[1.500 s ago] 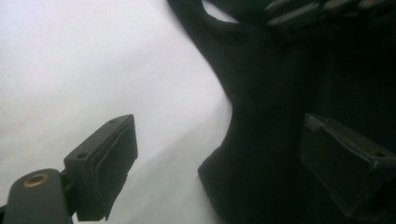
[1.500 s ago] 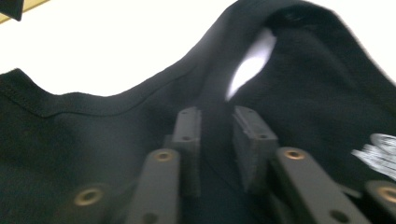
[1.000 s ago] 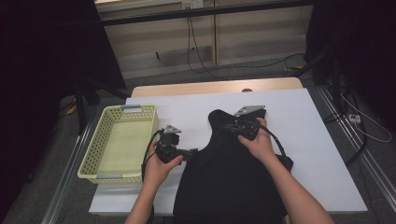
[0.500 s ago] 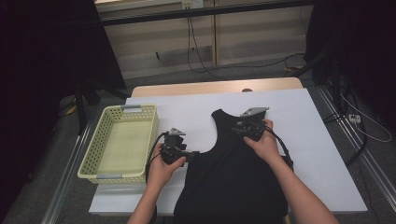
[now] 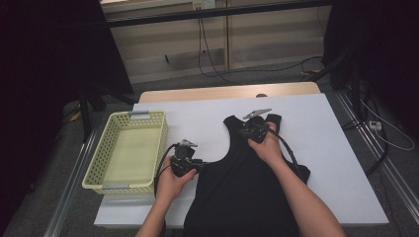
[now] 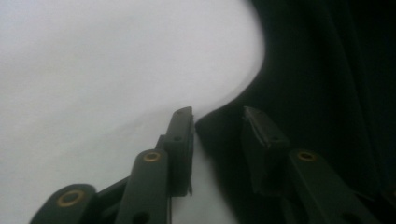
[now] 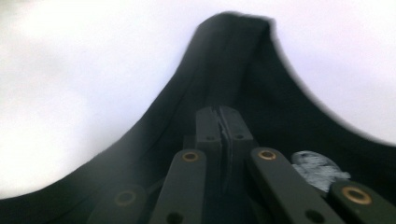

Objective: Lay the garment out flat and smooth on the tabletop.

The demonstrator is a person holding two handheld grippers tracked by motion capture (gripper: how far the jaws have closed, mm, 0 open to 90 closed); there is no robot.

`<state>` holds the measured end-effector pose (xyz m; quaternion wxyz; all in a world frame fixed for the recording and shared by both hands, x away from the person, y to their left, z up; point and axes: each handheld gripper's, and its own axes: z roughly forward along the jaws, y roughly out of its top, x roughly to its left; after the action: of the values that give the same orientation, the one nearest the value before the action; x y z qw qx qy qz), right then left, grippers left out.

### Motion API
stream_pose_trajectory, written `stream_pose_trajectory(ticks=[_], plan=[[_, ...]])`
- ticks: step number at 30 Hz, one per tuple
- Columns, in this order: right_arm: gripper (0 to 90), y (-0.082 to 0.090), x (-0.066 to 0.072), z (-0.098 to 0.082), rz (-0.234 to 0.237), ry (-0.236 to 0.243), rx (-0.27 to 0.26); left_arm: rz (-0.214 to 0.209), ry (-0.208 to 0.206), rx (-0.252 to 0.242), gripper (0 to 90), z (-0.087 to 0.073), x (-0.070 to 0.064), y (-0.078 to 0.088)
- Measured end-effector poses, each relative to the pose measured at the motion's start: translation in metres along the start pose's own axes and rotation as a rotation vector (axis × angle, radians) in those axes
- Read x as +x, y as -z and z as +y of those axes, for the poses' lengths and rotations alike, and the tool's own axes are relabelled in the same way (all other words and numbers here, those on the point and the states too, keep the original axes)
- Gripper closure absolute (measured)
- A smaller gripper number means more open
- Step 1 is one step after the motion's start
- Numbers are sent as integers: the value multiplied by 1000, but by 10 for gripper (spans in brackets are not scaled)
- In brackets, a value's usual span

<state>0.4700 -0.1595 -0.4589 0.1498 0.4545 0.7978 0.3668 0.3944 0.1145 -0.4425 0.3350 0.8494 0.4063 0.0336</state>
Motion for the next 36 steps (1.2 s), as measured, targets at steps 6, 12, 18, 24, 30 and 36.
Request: stream_pose_trajectory(ticks=[6,12,18,24,30,36], plan=[[864,12,-7,2,-69,-9,0,-14,24,12,837,1,-1,-1],[642,13,6,7,-98,38,-52,-15,33,-1,868,3,2,4],[571,0,21,13,-58,70,-51,-10,39,-30,871,5,1,13],[556,-20,18,9,-63,48,-31,-20,27,-34,872,6,0,17],[747,-21,13,9,-93,26,-41,-17,30,-41,872,6,1,17],[878,-20,7,9,-85,-20,-54,7,33,-50,872,9,4,24]])
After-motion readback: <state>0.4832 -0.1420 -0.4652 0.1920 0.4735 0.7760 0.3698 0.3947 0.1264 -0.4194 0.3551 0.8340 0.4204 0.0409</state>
